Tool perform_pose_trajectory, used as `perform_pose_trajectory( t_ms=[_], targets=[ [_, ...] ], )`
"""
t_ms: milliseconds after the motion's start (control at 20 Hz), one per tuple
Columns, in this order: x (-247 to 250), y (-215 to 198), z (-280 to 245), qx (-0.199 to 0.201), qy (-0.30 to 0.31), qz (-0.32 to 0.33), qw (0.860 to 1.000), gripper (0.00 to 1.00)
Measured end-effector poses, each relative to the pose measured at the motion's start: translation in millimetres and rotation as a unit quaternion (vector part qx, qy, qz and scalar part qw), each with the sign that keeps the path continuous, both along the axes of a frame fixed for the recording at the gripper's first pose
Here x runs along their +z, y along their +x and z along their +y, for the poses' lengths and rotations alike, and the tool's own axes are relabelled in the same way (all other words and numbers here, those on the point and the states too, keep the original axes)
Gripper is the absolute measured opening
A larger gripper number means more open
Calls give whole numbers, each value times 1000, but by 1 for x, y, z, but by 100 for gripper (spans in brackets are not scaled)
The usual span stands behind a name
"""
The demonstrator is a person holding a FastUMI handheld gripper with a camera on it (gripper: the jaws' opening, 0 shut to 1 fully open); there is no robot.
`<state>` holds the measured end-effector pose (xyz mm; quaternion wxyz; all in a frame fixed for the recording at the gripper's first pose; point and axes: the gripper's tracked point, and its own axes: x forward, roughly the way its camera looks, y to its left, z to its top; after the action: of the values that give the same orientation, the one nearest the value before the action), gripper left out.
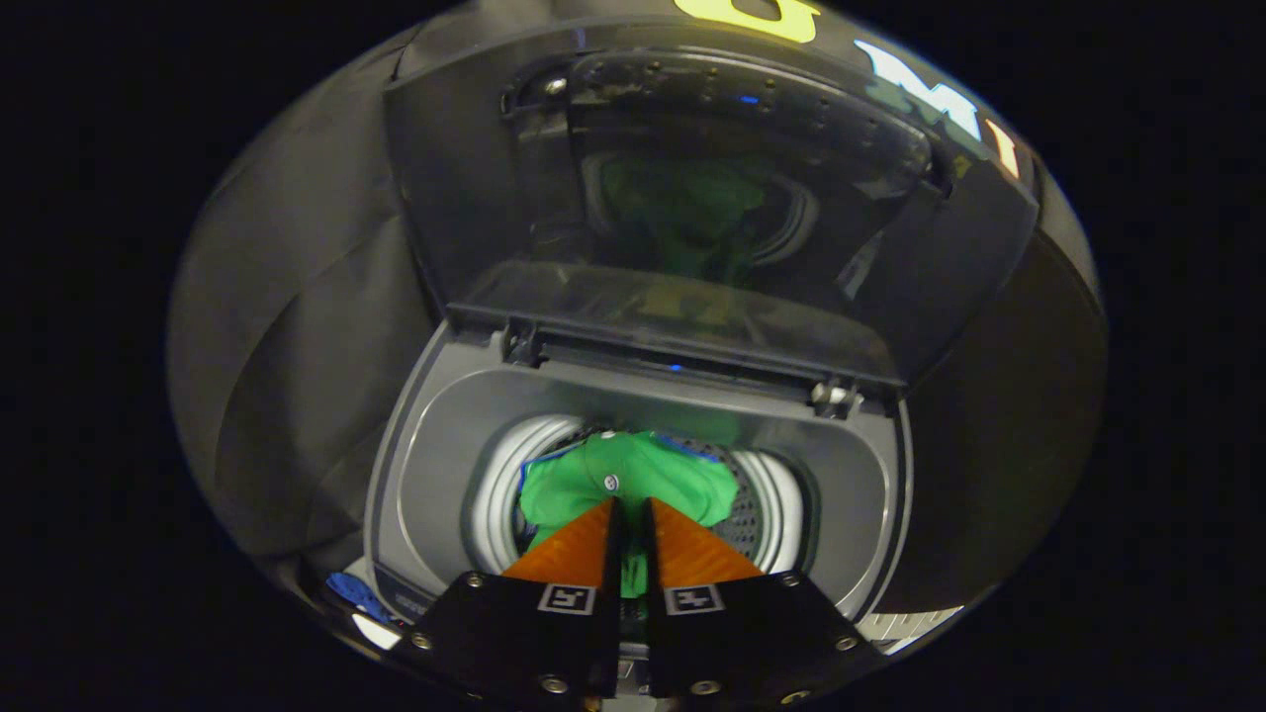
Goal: Put the clothes into the washing machine and then close the washing machine lid.
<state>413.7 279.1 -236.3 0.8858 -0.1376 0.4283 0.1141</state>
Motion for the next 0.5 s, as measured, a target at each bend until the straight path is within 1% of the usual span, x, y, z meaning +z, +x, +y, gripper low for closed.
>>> perform_pose_trajectory(
  t_ms=[150,200,300,450,500],
  targets=[
    [-5,-7,3,-2,8,17,1000,97],
    [-3,-6,3,-1,7,16,1000,97],
    [5,-1,-5,-10,-3,-1,1000,97],
    [37,8,-4,-37,35,-43,998,97],
    [55,10,-6,-48,44,-58,996,97]
  ],
)
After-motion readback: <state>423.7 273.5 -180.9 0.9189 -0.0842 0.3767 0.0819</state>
